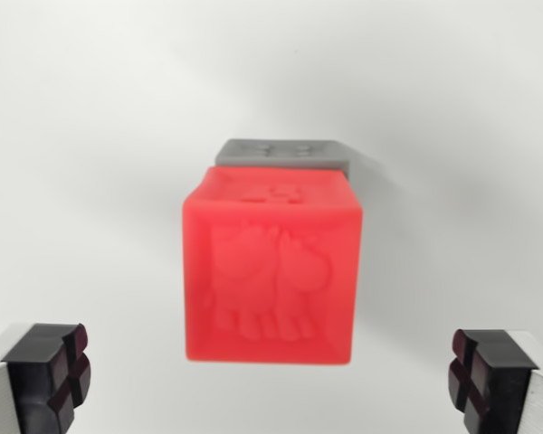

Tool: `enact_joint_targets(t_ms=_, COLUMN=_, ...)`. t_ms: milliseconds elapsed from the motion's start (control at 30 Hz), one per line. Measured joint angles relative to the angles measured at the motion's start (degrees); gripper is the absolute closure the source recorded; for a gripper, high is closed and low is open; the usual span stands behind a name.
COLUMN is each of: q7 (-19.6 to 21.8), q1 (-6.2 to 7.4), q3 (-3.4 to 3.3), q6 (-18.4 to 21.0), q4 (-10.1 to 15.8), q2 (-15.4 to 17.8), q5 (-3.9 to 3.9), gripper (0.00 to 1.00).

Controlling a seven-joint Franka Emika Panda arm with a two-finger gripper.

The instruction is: Destack cube

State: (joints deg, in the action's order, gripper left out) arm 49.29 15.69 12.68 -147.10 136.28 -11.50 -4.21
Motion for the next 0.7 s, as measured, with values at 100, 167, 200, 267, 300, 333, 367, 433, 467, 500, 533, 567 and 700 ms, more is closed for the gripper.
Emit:
enact_joint_targets(t_ms=100, q7=0.6, q1=0.11, q3=-0.21, q6=-1.72, q4=0.06, q2=-1.68, q5=-0.86, gripper=0.0)
enact_joint_targets(t_ms=167, q7=0.96, q1=0.17, q3=-0.38, q6=-2.76, q4=0.07, q2=-2.83, q5=-1.38, gripper=0.0)
enact_joint_targets(t_ms=200, q7=1.15, q1=0.22, q3=-0.48, q6=-3.27, q4=0.07, q2=-3.35, q5=-1.67, gripper=0.0)
enact_joint_targets(t_ms=267, q7=1.41, q1=0.31, q3=-0.65, q6=-4.06, q4=0.06, q2=-4.15, q5=-2.07, gripper=0.0)
enact_joint_targets(t_ms=300, q7=1.6, q1=0.39, q3=-0.78, q6=-4.59, q4=0.06, q2=-4.67, q5=-2.31, gripper=0.0)
enact_joint_targets(t_ms=333, q7=1.8, q1=0.48, q3=-0.91, q6=-5.03, q4=0.05, q2=-5.17, q5=-2.55, gripper=0.0)
enact_joint_targets(t_ms=367, q7=2.0, q1=0.6, q3=-1.05, q6=-5.5, q4=0.04, q2=-5.66, q5=-2.8, gripper=0.0)
enact_joint_targets(t_ms=433, q7=2.29, q1=0.8, q3=-1.31, q6=-6.32, q4=-0.02, q2=-6.55, q5=-3.2, gripper=0.0)
enact_joint_targets(t_ms=467, q7=2.36, q1=0.85, q3=-1.38, q6=-6.53, q4=-0.04, q2=-6.78, q5=-3.28, gripper=0.0)
enact_joint_targets(t_ms=500, q7=2.48, q1=0.94, q3=-1.51, q6=-6.92, q4=-0.08, q2=-7.23, q5=-3.46, gripper=0.0)
enact_joint_targets(t_ms=533, q7=2.6, q1=1.04, q3=-1.64, q6=-7.23, q4=-0.15, q2=-7.64, q5=-3.64, gripper=0.0)
enact_joint_targets(t_ms=567, q7=2.73, q1=1.13, q3=-1.77, q6=-7.54, q4=-0.21, q2=-8.02, q5=-3.81, gripper=0.0)
enact_joint_targets(t_ms=700, q7=3.07, q1=1.4, q3=-2.14, q6=-8.49, q4=-0.34, q2=-9.04, q5=-4.26, gripper=0.0)
